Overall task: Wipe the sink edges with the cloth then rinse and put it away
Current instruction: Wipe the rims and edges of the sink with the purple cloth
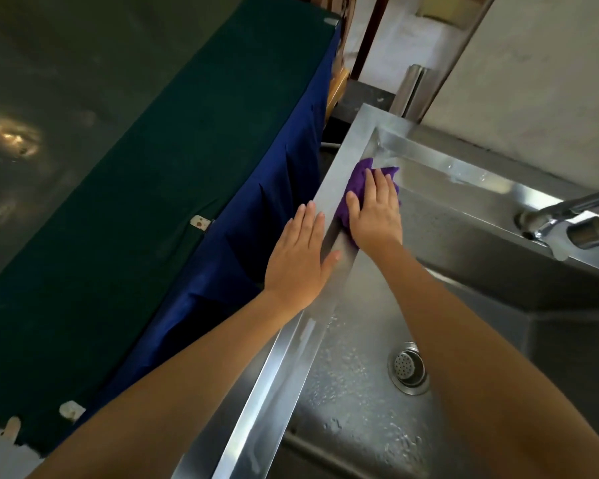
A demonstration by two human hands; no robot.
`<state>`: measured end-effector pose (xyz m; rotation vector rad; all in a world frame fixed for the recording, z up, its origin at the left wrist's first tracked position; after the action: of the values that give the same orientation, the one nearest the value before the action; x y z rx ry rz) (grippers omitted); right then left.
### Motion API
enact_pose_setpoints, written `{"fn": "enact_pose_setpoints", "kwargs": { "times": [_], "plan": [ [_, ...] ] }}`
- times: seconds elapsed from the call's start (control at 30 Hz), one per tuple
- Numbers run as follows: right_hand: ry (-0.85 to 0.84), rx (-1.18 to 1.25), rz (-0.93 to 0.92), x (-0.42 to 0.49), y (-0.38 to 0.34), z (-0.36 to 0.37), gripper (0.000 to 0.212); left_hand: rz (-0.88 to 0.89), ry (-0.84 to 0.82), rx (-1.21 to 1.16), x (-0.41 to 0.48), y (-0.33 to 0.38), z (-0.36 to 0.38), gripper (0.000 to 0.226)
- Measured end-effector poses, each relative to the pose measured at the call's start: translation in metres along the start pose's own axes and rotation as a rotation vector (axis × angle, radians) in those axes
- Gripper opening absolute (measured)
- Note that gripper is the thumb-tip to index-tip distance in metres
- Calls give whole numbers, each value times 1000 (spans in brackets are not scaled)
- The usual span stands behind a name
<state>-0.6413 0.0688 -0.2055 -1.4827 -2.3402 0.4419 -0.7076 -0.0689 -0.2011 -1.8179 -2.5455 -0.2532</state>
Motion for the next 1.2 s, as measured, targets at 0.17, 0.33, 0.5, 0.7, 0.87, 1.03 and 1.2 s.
{"fn": "enact_pose_setpoints", "kwargs": {
  "times": [0.17, 0.33, 0.5, 0.7, 0.87, 1.03, 1.2],
  "plan": [
    [13, -148, -30, 41, 8, -1, 54, -29, -24, -45, 29, 10, 0, 74],
    [8, -135, -51, 65, 15, -4, 51, -55, 6, -98, 77, 8, 0, 64],
    [106, 4, -140, 45, 26, -21, 41, 39, -23, -87, 92, 16, 8, 65],
    [253, 58, -21, 20, 78, -51, 37, 31, 0, -72, 88, 17, 9, 69],
    [497, 42, 414, 31, 141, -87, 44, 41, 9, -35, 87, 18, 8, 71],
    [350, -163, 473, 41, 132, -60, 55, 49, 21, -18, 88, 19, 7, 70],
    [275, -179, 247, 50, 85, -31, 54, 54, 38, 17, 89, 19, 10, 71]
  ]
}}
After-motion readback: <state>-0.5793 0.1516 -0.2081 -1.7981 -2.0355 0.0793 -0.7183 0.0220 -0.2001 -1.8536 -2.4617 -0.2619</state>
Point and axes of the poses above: each hand's wrist, its own x-axis towards the middle knuckle, its own z-axis out of the palm, y = z × x, the point moved 6 cm from there along x, towards the middle knuckle, and after that the axes turned 9 degrees about y, right-handed, at the moved point
